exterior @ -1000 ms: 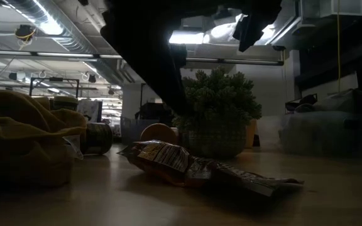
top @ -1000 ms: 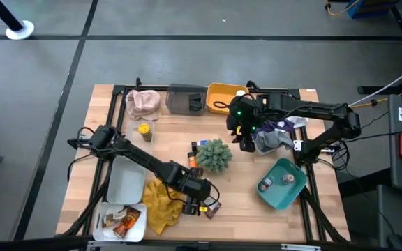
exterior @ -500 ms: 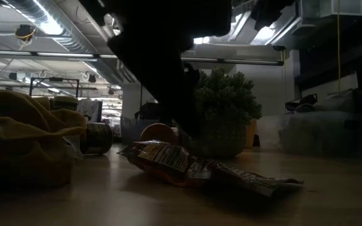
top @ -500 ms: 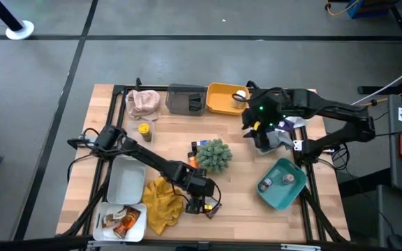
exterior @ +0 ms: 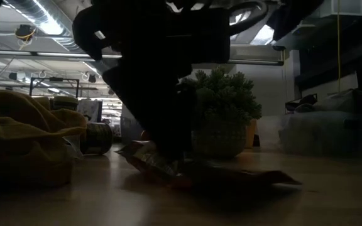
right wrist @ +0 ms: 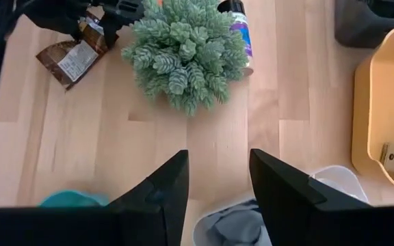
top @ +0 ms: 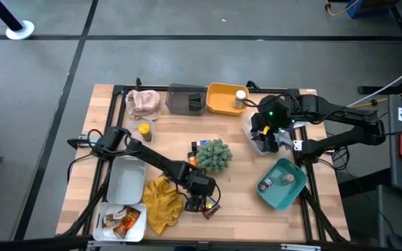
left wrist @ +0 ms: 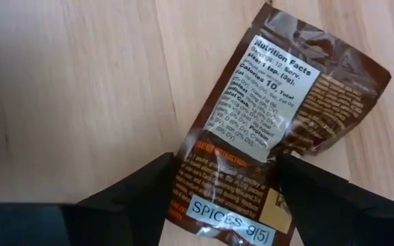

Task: Sort spices by type
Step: Put the orange spice pack into the bottom white bin

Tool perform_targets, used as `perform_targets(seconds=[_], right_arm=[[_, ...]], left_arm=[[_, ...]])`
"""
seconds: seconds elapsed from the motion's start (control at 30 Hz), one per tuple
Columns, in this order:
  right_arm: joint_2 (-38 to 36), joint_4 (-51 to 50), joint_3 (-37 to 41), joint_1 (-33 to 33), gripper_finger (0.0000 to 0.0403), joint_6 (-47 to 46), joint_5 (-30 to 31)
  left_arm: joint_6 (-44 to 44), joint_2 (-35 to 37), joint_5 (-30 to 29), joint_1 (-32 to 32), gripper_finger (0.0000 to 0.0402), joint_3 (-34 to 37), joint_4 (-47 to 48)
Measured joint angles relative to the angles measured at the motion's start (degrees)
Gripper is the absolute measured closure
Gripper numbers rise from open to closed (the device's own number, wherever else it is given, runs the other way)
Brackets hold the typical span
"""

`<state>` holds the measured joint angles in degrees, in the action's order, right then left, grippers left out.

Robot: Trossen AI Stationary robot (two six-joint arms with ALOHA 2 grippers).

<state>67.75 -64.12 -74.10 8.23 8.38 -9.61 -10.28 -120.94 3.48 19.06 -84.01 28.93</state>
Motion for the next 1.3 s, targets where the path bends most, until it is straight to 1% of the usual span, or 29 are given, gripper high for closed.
perform_targets(seconds=[0.1,0.2,0.47,0.57,0.7,0.9,1.03,1.13,1.23,1.3], right_arm=[[-1.9,2.8,3.5,0.0,0.0249,0.0,0.0],[-3.4,5.5,6.8,0.0,0.0249,0.0,0.0],[-6.6,14.6,15.4,0.0,0.0249,0.0,0.0],[-8.0,17.1,17.7,0.0,0.0249,-0.4,0.0],[-11.1,17.7,20.2,0.0,0.0249,0.8,0.0],[-17.7,18.4,23.9,0.0,0.0249,1.1,0.0],[-22.6,21.7,27.6,0.0,0.0249,1.0,0.0],[-25.9,23.9,30.9,0.0,0.0249,1.0,0.0],[-29.0,25.8,33.7,0.0,0.0249,0.9,0.0],[-30.3,27.0,35.8,0.0,0.0249,0.6,0.0]], left_arm=[[0.9,-0.2,0.1,0.0,0.0158,0.0,0.1],[2.0,-0.3,-0.3,0.1,0.0187,0.0,0.0],[1.7,-0.2,-1.2,0.1,0.0324,0.0,0.1],[0.4,-0.2,-1.3,0.0,0.0362,0.0,-0.3],[-1.2,-0.4,-1.5,0.0,0.0364,-0.8,-1.6],[1.8,-0.7,-3.5,-0.2,0.0365,-4.1,-1.6],[2.1,-0.7,-4.6,-0.9,0.0364,-7.2,1.0],[2.0,-0.5,-5.3,-1.5,0.0365,-10.2,0.8],[3.5,0.2,-5.9,-2.1,0.0366,-13.6,0.8],[4.3,0.8,-6.6,-2.5,0.0366,-15.7,2.5]])
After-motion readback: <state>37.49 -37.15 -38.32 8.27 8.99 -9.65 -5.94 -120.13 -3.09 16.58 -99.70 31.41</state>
